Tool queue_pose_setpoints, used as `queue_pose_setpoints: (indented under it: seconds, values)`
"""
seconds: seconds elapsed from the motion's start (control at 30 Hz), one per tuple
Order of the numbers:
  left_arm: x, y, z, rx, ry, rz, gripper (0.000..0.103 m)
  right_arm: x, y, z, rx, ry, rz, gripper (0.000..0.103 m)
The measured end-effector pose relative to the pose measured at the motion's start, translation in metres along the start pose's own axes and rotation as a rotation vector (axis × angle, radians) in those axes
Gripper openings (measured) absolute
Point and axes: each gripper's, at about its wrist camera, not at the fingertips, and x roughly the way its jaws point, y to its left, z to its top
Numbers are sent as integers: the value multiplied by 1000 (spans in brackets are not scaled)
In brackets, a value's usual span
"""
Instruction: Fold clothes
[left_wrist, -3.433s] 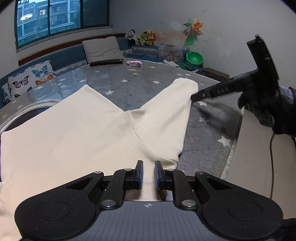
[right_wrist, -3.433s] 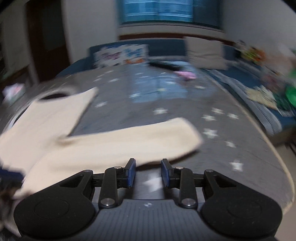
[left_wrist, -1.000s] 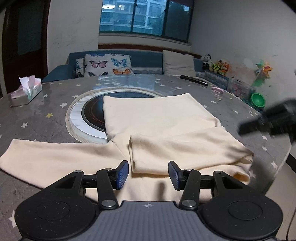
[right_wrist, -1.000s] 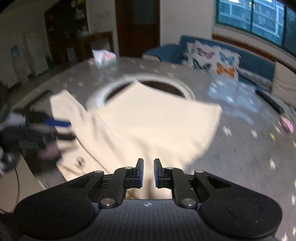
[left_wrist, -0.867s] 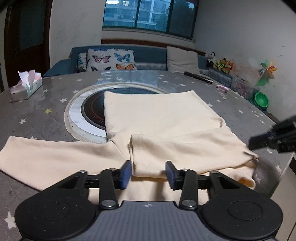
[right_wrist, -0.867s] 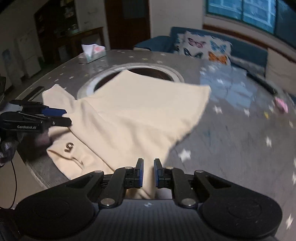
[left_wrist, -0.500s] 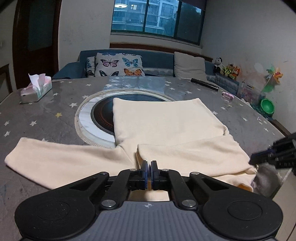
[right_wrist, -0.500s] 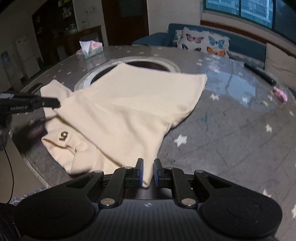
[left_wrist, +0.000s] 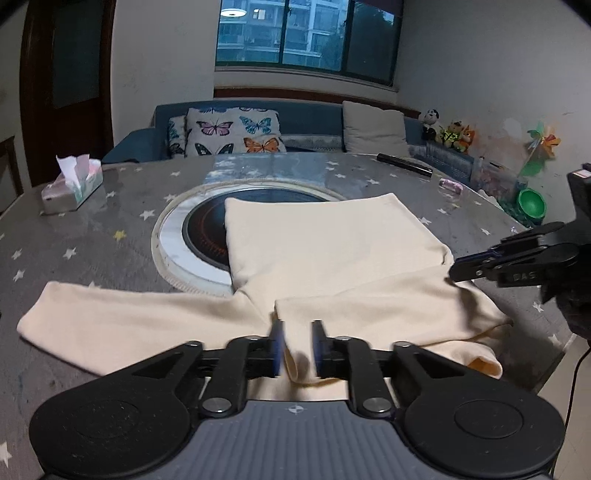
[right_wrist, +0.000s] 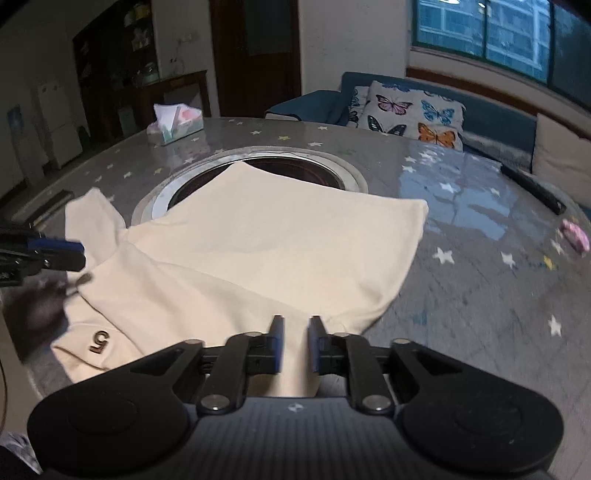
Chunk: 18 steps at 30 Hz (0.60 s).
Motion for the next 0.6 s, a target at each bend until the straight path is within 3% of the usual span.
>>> queue_pose_setpoints:
  seconds: [0.1,0.23,0.47,0.6]
  values:
    - [4,5,0,-1,4,4,29,2,2,4,-79,-2,-14,27]
    - [11,19,-2,-33,21,-2,29,8,-4,9,-146,35,41,33]
    - [24,35,-7,-54,63,-3,29,18,-14,15,-251,90,142,33]
    - [27,35,-6,-37,68,0,30,20,-19,18,-303,110,186,28]
